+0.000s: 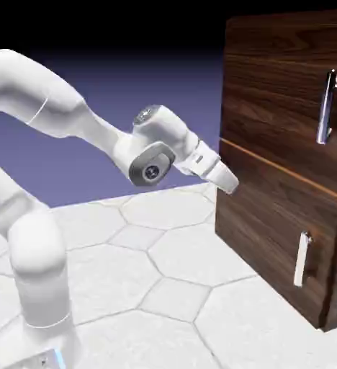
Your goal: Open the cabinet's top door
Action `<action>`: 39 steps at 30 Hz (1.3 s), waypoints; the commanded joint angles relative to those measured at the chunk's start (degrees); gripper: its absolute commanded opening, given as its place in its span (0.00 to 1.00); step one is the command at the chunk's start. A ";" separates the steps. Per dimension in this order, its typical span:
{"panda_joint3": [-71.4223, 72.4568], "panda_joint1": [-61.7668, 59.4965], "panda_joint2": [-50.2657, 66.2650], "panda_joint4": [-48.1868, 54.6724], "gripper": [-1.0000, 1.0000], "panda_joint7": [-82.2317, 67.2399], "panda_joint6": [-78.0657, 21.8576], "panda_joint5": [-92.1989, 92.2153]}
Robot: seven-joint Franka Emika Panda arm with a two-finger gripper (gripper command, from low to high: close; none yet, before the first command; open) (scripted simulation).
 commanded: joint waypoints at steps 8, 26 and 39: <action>-8.14 7.70 -0.94 6.09 0.50 -6.16 0.32 -19.94; -26.45 25.04 -3.05 19.78 0.50 -20.00 1.03 -64.80; -39.68 37.55 -4.58 29.67 0.50 -30.01 1.55 -97.20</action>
